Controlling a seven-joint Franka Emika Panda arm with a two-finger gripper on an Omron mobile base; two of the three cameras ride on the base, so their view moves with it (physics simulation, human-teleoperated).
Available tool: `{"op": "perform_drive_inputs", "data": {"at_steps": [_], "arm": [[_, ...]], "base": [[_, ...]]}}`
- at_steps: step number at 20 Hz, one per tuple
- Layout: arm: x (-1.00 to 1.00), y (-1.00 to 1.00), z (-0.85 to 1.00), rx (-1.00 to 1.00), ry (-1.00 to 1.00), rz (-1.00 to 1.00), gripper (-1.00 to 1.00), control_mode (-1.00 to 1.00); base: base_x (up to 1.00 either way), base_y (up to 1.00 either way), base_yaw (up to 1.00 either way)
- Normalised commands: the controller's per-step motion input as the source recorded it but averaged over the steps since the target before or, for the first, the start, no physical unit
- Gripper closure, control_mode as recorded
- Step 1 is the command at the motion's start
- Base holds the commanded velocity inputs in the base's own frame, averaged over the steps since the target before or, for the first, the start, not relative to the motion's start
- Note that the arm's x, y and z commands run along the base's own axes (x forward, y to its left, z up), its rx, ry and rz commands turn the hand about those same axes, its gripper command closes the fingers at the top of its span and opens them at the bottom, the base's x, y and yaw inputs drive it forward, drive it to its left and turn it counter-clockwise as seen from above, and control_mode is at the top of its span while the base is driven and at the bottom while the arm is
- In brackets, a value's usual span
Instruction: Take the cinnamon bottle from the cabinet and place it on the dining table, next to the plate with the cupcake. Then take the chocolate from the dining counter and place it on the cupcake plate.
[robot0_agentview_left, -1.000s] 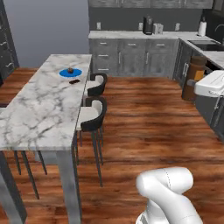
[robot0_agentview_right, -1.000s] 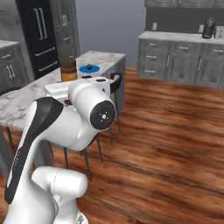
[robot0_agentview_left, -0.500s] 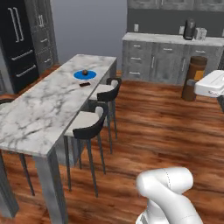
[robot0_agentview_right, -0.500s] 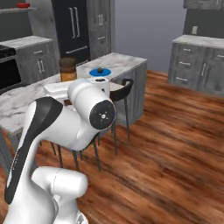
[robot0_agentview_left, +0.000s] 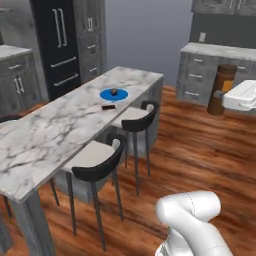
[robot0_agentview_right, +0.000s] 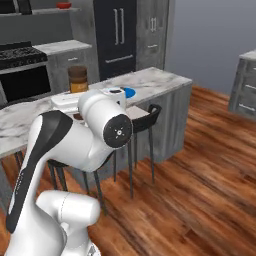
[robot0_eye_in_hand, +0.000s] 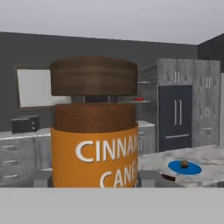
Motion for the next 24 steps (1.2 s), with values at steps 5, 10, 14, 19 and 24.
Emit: {"op": "perform_drive_inputs", "data": {"at_steps": [5,10,14,19,24], "arm": [[0.00,0.00,0.00,0.00,0.00,0.00,1.00,1.00],[0.00,0.00,0.00,0.00,0.00,0.00,1.00,1.00],[0.00,0.00,0.00,0.00,0.00,0.00,1.00,1.00],[0.00,0.00,0.00,0.00,0.00,0.00,1.00,1.00],[0.00,0.00,0.00,0.00,0.00,0.00,1.00,1.00]], "base": [[0.68,-0.80,0.48],[0.62,-0.82,0.49],[0.51,-0.82,0.53],[0.67,-0.85,0.49],[0.52,-0.92,0.44]]}}
